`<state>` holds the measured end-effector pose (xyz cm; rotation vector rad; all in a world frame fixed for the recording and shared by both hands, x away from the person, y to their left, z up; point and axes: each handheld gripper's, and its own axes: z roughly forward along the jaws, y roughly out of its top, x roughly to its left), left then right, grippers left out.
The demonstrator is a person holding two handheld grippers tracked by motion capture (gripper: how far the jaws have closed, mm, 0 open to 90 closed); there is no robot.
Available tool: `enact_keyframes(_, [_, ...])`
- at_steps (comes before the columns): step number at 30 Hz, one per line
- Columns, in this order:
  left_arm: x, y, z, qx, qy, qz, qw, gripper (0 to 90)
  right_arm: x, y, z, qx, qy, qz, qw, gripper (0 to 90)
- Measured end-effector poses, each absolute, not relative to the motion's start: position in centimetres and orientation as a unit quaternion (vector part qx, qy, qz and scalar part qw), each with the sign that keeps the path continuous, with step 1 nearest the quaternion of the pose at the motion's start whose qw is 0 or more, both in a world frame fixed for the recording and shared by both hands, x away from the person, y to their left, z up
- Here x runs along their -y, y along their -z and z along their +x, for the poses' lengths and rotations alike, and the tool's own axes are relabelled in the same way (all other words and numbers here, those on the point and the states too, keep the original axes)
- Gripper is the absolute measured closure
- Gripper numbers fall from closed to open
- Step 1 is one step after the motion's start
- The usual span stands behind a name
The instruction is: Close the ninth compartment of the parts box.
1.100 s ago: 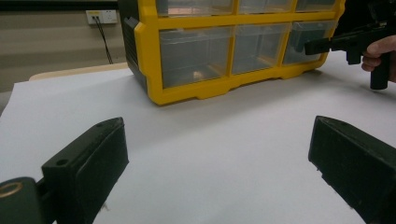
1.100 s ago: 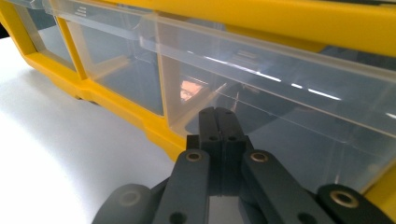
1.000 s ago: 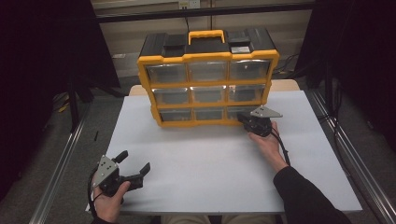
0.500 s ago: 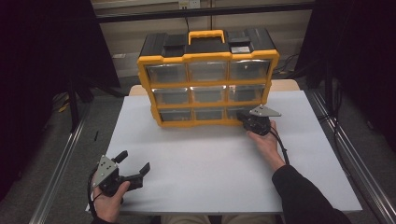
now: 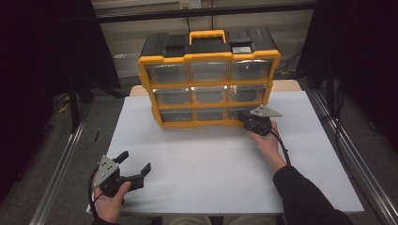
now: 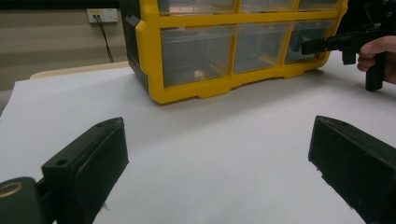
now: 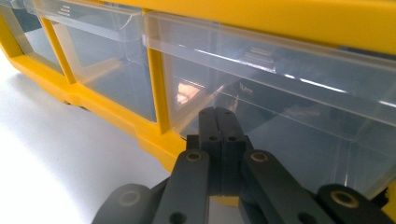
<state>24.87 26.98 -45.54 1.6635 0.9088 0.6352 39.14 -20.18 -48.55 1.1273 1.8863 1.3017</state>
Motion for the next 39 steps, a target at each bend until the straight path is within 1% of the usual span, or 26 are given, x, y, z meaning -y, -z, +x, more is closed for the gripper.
enact_keyframes(8, [-26.9, 45.7, 25.2, -0.386, -0.261, 0.700, 0.542, 4.6, 20.3, 48.6, 39.1, -0.704, -0.490, 0.430, 0.283, 90.0])
enact_keyframes(13, [-27.0, 45.6, 25.1, -0.385, -0.266, 0.700, 0.540, 4.5, 20.5, 48.8, 39.0, -0.702, -0.492, 0.433, 0.277, 90.0])
enact_keyframes(18, [-27.0, 45.7, 25.0, -0.384, -0.265, 0.700, 0.541, 4.5, 20.6, 48.5, 38.6, -0.706, -0.495, 0.433, 0.262, 83.3])
enact_keyframes(21, [-27.1, 45.6, 24.9, -0.384, -0.266, 0.700, 0.540, 4.5, 20.6, 48.4, 38.4, -0.704, -0.499, 0.433, 0.262, 79.7])
enact_keyframes(25, [-27.2, 45.6, 24.9, -0.385, -0.267, 0.701, 0.537, 4.3, 20.8, 48.1, 38.1, -0.702, -0.501, 0.435, 0.258, 68.7])
enact_keyframes(27, [-27.2, 45.6, 24.9, -0.390, -0.266, 0.696, 0.541, 4.2, 20.8, 48.0, 37.9, -0.702, -0.502, 0.436, 0.255, 65.3])
enact_keyframes(29, [-27.2, 45.6, 24.9, -0.391, -0.268, 0.696, 0.540, 4.0, 20.9, 47.9, 37.7, -0.701, -0.503, 0.438, 0.252, 60.0])
enact_keyframes(32, [-27.2, 45.6, 24.9, -0.391, -0.271, 0.695, 0.539, 4.0, 21.0, 47.7, 37.3, -0.701, -0.501, 0.440, 0.252, 47.0])
enact_keyframes(39, [-27.2, 45.6, 24.9, -0.389, -0.265, 0.696, 0.542, 3.9, 21.5, 47.1, 36.5, -0.694, -0.506, 0.445, 0.252, 25.2])
